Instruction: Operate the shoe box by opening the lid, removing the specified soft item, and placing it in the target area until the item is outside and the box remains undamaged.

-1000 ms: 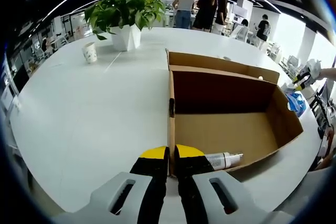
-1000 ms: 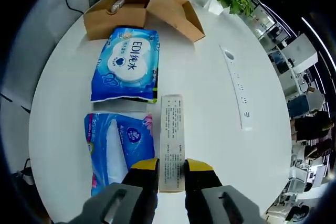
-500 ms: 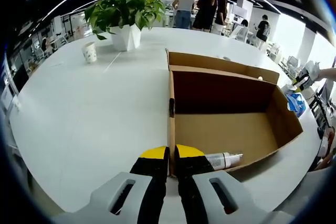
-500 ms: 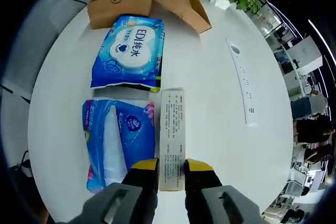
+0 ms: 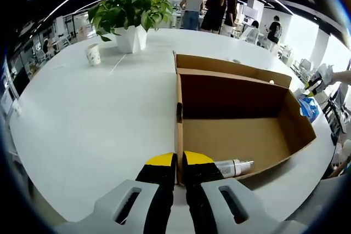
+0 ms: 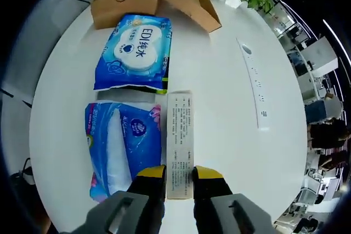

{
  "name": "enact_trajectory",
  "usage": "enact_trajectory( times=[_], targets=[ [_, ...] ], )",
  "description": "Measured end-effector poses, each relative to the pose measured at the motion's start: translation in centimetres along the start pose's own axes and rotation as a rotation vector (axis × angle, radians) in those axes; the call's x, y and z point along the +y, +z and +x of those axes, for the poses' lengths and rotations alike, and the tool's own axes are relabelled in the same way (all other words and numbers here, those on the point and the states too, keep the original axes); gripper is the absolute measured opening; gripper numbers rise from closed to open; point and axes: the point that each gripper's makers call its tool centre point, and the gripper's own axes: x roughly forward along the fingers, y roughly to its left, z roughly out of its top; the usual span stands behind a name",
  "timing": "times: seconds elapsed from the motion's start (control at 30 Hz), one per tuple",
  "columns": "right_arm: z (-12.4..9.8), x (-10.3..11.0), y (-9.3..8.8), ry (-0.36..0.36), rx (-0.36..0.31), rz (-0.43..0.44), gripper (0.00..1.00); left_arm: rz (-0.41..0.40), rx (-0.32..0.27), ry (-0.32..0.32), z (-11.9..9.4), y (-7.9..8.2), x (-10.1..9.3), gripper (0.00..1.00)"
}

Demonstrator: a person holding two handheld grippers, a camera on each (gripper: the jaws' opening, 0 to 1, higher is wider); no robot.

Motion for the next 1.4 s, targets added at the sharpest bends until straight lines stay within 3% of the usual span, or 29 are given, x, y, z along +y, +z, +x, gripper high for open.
enact_trajectory(
  times=[0.33,0.83,1.4],
  targets=[
    [0.1,-0.9,0.0,-0.019,0.015,0.01,0.16,-0.001,-0.001,-0.003,0.1,0.0,0.0,0.03],
    [-1.0,-1.3,-0.1,-0.058,0.024,0.041,0.26,0.007,0.0,-0.001,0.1,0.0,0.0,0.03],
    [-3.3,-0.1,1.6,-0.091,-0.05,0.172,0.42,0.016,-0.003,0.004,0.0,0.0,-0.1,0.03]
  ],
)
